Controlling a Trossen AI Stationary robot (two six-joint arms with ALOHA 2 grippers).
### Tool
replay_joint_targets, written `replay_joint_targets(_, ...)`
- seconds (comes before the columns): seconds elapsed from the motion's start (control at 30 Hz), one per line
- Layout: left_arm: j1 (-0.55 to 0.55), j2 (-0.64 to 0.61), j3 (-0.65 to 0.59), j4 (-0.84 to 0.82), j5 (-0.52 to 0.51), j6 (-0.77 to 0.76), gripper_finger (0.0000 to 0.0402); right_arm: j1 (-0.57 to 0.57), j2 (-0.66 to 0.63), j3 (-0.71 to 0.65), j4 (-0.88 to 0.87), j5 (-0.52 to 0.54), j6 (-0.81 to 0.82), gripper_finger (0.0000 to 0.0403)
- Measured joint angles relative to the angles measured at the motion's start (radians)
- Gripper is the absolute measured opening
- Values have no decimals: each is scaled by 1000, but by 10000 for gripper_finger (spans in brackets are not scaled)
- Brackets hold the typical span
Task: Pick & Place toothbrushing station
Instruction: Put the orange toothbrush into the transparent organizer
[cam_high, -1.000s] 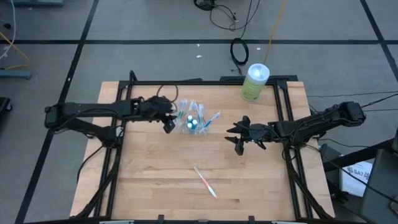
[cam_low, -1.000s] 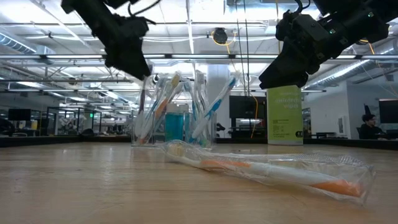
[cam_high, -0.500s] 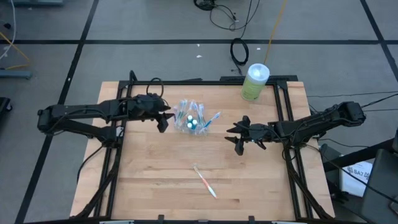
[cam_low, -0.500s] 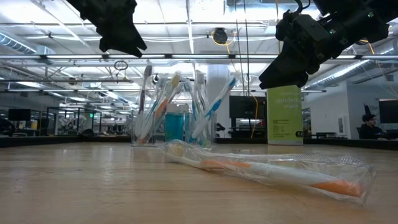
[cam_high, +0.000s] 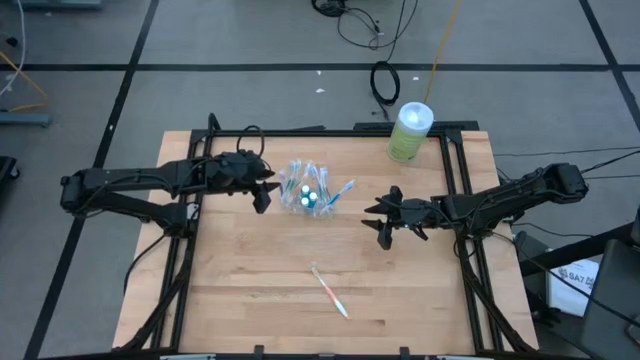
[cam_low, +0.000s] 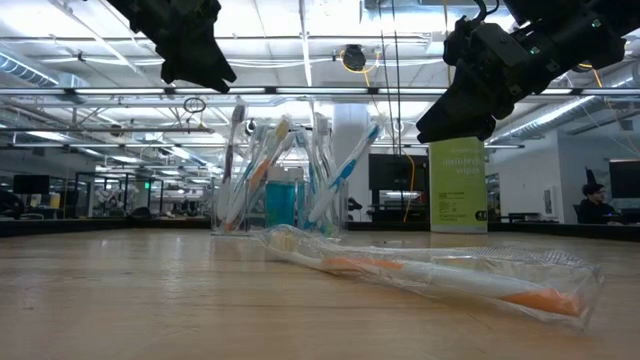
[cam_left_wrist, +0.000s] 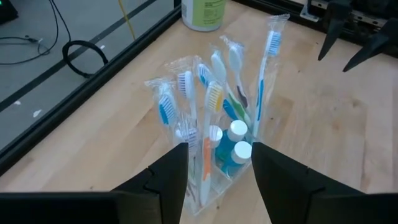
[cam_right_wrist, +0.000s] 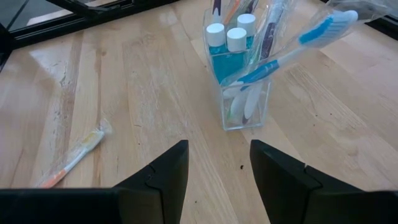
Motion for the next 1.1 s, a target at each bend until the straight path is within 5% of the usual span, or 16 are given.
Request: replay_joint_targets(1.1, -48, 0, 0, -10, 54, 104, 184, -5, -1, 2, 134, -1, -44, 167)
